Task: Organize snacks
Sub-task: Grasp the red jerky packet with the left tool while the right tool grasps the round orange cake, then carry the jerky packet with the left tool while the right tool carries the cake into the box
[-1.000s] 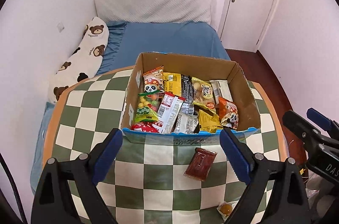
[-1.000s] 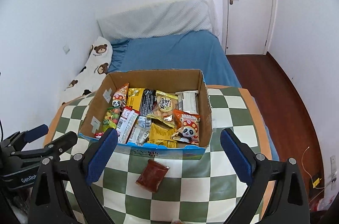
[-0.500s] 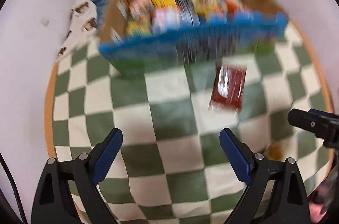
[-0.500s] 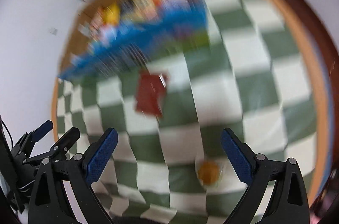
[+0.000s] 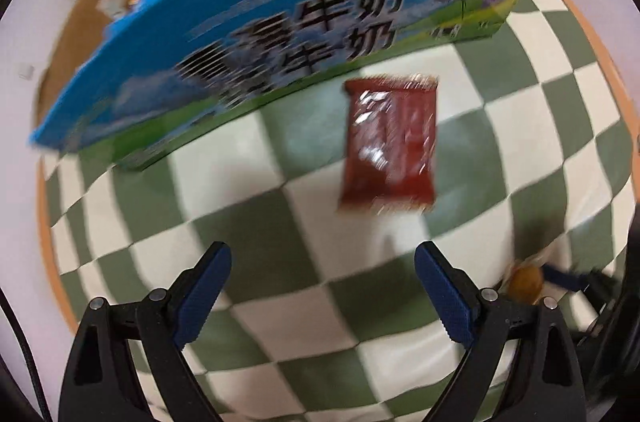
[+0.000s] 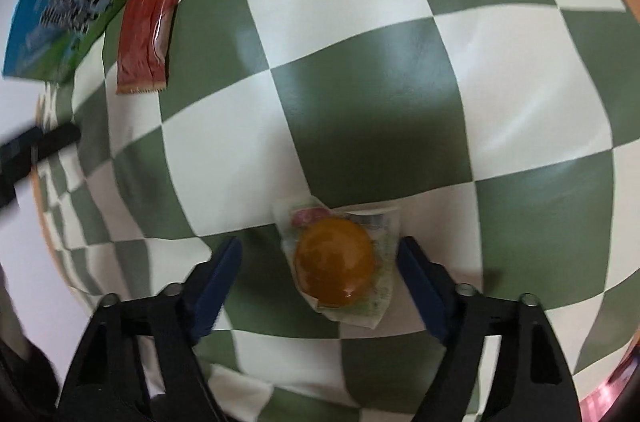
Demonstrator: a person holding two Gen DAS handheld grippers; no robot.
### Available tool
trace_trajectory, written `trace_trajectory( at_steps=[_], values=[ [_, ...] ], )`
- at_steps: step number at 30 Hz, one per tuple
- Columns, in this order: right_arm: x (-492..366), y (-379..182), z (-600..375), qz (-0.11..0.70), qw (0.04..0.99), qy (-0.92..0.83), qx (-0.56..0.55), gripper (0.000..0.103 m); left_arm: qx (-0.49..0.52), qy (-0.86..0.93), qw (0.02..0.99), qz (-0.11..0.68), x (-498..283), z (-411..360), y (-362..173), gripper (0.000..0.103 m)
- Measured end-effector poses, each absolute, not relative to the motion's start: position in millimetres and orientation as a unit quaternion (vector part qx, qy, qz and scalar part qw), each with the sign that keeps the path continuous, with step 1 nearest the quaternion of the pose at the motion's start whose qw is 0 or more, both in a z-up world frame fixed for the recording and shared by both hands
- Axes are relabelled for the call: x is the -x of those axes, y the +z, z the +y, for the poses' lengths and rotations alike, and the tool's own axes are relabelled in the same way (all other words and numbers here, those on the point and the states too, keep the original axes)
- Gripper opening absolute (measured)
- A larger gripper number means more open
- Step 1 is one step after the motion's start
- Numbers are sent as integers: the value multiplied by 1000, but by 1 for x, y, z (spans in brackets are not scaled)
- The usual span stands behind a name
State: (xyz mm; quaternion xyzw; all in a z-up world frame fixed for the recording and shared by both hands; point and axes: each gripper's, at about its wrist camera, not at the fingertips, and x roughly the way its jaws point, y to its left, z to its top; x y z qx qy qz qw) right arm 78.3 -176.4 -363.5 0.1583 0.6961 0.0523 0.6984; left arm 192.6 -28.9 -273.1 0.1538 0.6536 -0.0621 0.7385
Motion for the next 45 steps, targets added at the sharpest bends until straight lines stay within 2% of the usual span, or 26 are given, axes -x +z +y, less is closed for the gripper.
trace_trajectory(
  at_steps=[4, 8, 11, 16, 24, 29, 38, 45],
  values=[
    [-70, -362, -184, 684, 711, 42, -159, 54, -121, -82, 722, 677, -217, -47, -291, 94],
    [-62, -360, -190, 679, 713, 44, -167, 53, -100, -88, 719, 682, -235, -61, -305, 92],
    [-60, -357, -187, 681, 714, 43, -156, 53, -90, -90, 724, 678, -241, -66, -306, 54],
    [-68, -357, -180, 684, 714, 49, -143, 53, -98, -88, 732, 668, -227, -69, -306, 54],
    [-70, -354, -155, 691, 708, 83, -121, 53, -79, -60, 705, 703, -148, -13, -322, 54],
    [-75, -357, -135, 694, 704, 112, -104, 53, -9, -25, 671, 741, -101, 32, -336, 54],
    [-88, -359, -106, 706, 693, 135, -53, 54, -6, -22, 662, 749, -109, 26, -350, 60],
    [-93, -363, -88, 716, 683, 140, -35, 60, -19, -21, 667, 744, -123, 10, -353, 63]
  ],
)
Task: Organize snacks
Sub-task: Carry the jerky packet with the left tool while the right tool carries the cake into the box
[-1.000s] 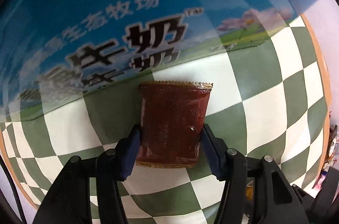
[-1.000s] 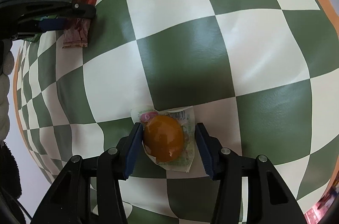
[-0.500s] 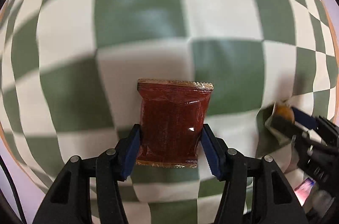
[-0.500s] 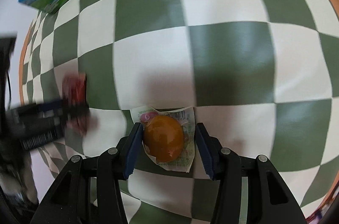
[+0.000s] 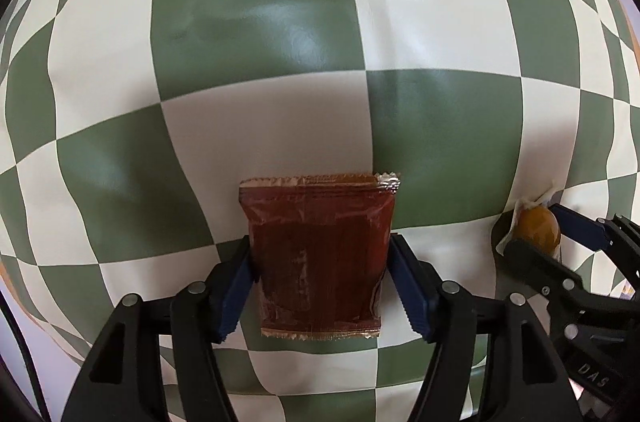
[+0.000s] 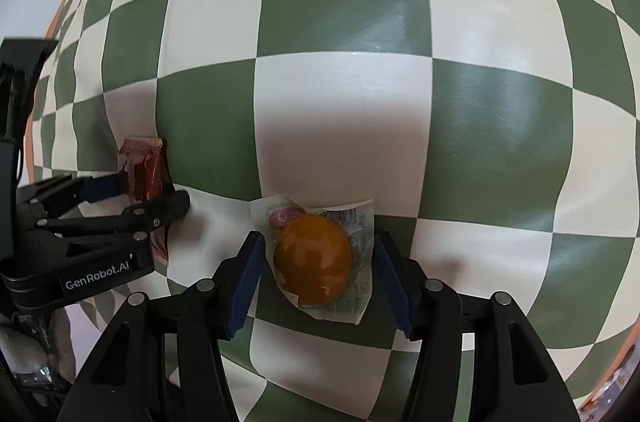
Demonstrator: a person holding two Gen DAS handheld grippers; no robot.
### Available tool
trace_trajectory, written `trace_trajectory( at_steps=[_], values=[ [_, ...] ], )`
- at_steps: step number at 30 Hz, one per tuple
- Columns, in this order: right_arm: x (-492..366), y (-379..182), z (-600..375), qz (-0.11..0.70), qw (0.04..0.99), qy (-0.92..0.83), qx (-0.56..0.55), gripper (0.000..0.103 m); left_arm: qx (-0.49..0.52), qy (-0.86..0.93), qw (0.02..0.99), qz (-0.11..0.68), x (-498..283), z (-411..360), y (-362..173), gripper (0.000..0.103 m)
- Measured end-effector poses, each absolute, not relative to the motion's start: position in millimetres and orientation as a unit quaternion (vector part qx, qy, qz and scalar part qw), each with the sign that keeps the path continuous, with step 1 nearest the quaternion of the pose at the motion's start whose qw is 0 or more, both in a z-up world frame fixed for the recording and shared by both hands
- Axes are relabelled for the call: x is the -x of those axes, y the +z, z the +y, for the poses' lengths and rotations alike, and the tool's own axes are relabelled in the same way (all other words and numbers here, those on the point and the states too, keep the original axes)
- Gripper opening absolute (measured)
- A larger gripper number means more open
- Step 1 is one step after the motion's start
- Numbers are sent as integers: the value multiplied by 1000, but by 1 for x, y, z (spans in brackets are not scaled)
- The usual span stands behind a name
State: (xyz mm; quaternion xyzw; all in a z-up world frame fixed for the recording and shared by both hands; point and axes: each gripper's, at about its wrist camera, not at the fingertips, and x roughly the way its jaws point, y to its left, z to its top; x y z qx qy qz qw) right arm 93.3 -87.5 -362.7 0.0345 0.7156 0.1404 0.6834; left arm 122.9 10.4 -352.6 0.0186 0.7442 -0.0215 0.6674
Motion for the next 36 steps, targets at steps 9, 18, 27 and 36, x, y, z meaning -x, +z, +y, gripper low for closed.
trace_trajectory(
  at_steps=[9, 18, 27, 36],
  values=[
    [-89, -357, -64, 697, 708, 104, -51, 52, 119, 15, 660, 742, -127, 54, -350, 54],
    [-100, -358, -72, 720, 669, 121, -138, 71, 106, -35, 641, 759, -141, 50, -356, 69],
    [-82, -370, -42, 712, 692, 118, -19, 54, 30, -11, 673, 739, -135, 19, -351, 53],
    [-77, -351, -47, 690, 714, 119, -25, 50, 44, -30, 687, 724, -144, 15, -324, 53]
  ],
)
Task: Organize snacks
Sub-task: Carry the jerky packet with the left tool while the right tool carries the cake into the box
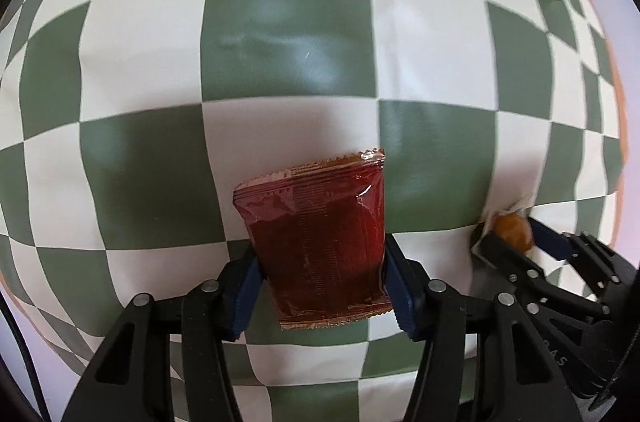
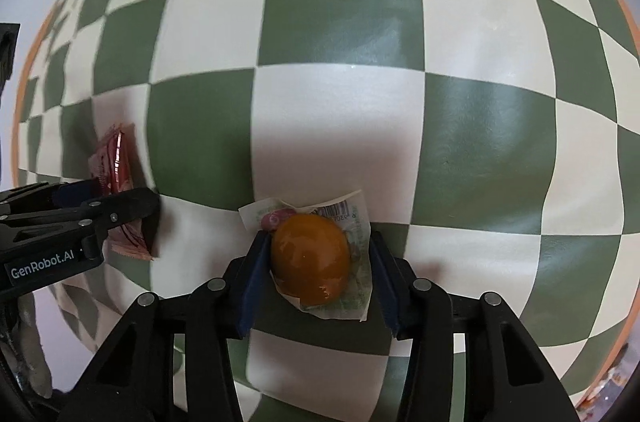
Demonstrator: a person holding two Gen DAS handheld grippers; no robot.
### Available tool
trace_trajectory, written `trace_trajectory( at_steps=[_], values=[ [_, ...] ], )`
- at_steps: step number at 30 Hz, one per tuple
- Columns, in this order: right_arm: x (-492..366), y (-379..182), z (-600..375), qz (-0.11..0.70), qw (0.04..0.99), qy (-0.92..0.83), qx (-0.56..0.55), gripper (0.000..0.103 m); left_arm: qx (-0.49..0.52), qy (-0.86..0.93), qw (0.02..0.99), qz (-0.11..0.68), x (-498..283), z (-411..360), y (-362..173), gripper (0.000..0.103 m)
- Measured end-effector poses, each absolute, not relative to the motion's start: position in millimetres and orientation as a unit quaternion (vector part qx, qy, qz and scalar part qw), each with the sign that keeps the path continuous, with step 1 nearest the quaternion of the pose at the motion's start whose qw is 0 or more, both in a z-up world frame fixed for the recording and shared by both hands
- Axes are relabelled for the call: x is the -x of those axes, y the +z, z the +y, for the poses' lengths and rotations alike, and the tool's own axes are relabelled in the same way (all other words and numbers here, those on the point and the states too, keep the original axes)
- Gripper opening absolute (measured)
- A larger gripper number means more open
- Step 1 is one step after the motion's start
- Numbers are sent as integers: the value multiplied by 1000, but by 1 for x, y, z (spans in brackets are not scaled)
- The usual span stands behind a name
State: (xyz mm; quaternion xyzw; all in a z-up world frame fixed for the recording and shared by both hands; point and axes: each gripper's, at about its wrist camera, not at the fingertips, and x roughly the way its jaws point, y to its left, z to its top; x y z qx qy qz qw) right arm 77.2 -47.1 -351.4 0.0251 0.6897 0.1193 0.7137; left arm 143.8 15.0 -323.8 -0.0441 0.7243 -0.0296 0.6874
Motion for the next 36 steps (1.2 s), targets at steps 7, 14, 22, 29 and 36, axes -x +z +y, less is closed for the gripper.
trace_trajectory(
  at_steps=[7, 14, 22, 29, 36],
  values=[
    [-77, -315, -76, 671, 726, 138, -65, 50, 63, -59, 710, 699, -160, 10, -272, 53],
    [-95, -253, -126, 635, 751, 156, -96, 50, 61, -102, 754, 647, -160, 40, -184, 53],
    [-162, -167, -114, 554, 807, 177, -102, 50, 39, -120, 798, 590, -226, 35, -133, 53],
    [-249, -131, -93, 515, 840, 163, -54, 50, 14, -107, 800, 590, -305, 36, -130, 53],
    [-328, -148, -88, 534, 832, 143, -35, 50, 14, -90, 774, 626, -380, 40, -169, 53]
  ],
)
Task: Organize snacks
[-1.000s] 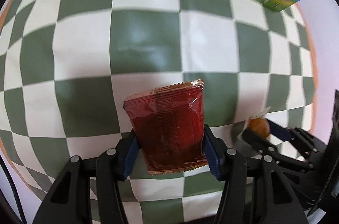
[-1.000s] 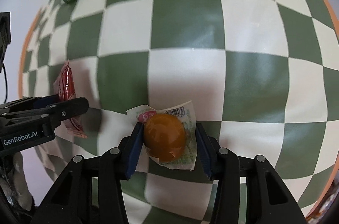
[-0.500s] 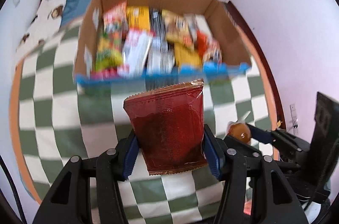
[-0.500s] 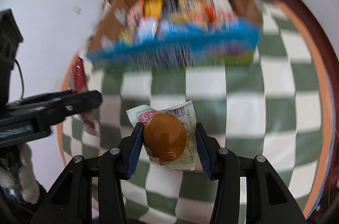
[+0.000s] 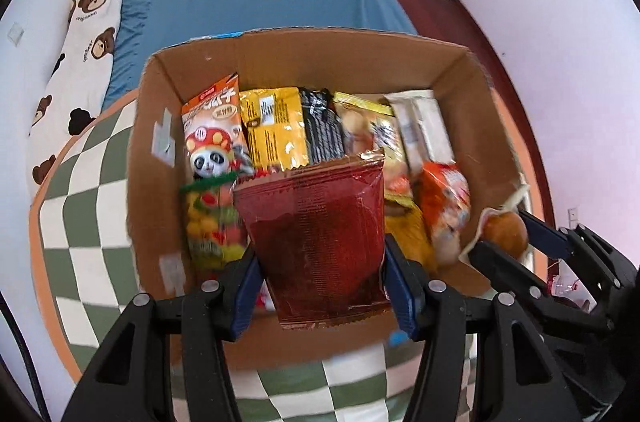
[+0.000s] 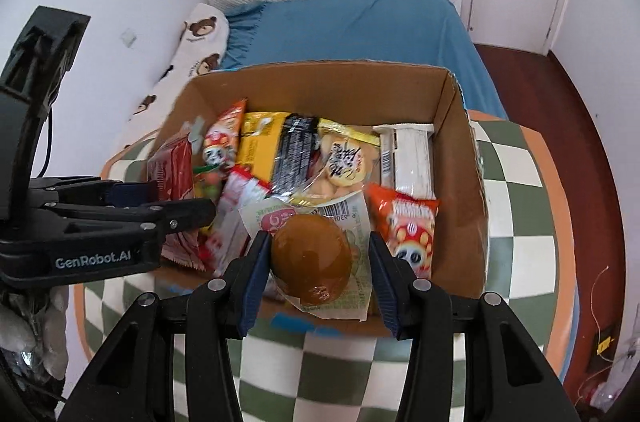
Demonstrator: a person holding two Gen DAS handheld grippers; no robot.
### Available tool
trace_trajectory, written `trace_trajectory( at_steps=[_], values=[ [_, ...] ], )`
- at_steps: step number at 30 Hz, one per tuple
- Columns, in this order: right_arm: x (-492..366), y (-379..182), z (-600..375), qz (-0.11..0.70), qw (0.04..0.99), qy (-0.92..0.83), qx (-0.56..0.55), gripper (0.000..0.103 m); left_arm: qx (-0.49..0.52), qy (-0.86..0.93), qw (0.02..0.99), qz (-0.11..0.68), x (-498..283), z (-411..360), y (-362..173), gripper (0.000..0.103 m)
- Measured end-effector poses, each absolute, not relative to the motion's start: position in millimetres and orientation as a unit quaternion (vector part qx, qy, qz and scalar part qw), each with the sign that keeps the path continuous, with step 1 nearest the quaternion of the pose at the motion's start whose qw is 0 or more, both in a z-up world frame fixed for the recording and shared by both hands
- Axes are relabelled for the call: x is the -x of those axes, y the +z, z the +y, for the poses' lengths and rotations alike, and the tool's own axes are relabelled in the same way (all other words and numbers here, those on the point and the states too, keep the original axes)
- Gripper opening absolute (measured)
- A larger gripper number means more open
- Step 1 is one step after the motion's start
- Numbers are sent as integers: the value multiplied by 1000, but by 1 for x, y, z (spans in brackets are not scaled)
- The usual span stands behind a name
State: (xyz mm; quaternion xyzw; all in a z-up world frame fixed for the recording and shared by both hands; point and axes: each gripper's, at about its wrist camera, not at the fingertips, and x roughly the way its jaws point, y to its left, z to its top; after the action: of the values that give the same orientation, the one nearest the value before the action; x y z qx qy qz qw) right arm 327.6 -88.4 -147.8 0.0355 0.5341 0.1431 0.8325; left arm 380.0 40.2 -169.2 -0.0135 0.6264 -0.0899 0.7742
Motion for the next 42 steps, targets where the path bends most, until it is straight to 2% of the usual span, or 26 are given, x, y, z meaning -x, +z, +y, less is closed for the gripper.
trace_trajectory(
  at_steps=[8, 9, 10, 11, 12, 13, 14, 15, 17, 20, 30, 42],
  values=[
    [-371, -194, -89, 572, 808, 134, -43, 52, -4, -73, 755, 652, -418, 40, -212, 54],
    [-376, -203, -90, 580, 802, 131, -51, 56, -5, -70, 752, 655, -421, 41, -216, 54],
    [-381, -210, -93, 589, 796, 126, -59, 76, -4, -66, 747, 662, -423, 42, -220, 55],
    [-386, -216, -95, 595, 792, 119, -62, 88, -2, -63, 744, 665, -424, 44, -221, 58],
    [-388, -219, -97, 597, 792, 112, -61, 99, 3, -62, 743, 666, -425, 46, -223, 65],
    [-389, -222, -98, 597, 793, 106, -58, 99, 5, -58, 745, 664, -426, 47, -224, 70],
    [-391, -223, -99, 597, 794, 100, -53, 99, -1, -49, 748, 662, -427, 48, -223, 85],
    [-392, -225, -100, 599, 794, 93, -46, 99, -10, -41, 750, 660, -427, 48, -224, 94],
    [-394, -226, -104, 600, 795, 81, -35, 99, -7, -39, 753, 657, -427, 49, -225, 95],
    [-395, -223, -109, 598, 799, 66, -23, 99, 4, -41, 757, 652, -425, 49, -225, 102],
    [-391, -209, -121, 585, 810, 42, -7, 99, 2, -41, 773, 633, -403, 40, -208, 102],
    [-331, -151, -130, 534, 844, 48, -7, 99, 8, -26, 823, 567, -327, 43, -140, 102]
  ],
)
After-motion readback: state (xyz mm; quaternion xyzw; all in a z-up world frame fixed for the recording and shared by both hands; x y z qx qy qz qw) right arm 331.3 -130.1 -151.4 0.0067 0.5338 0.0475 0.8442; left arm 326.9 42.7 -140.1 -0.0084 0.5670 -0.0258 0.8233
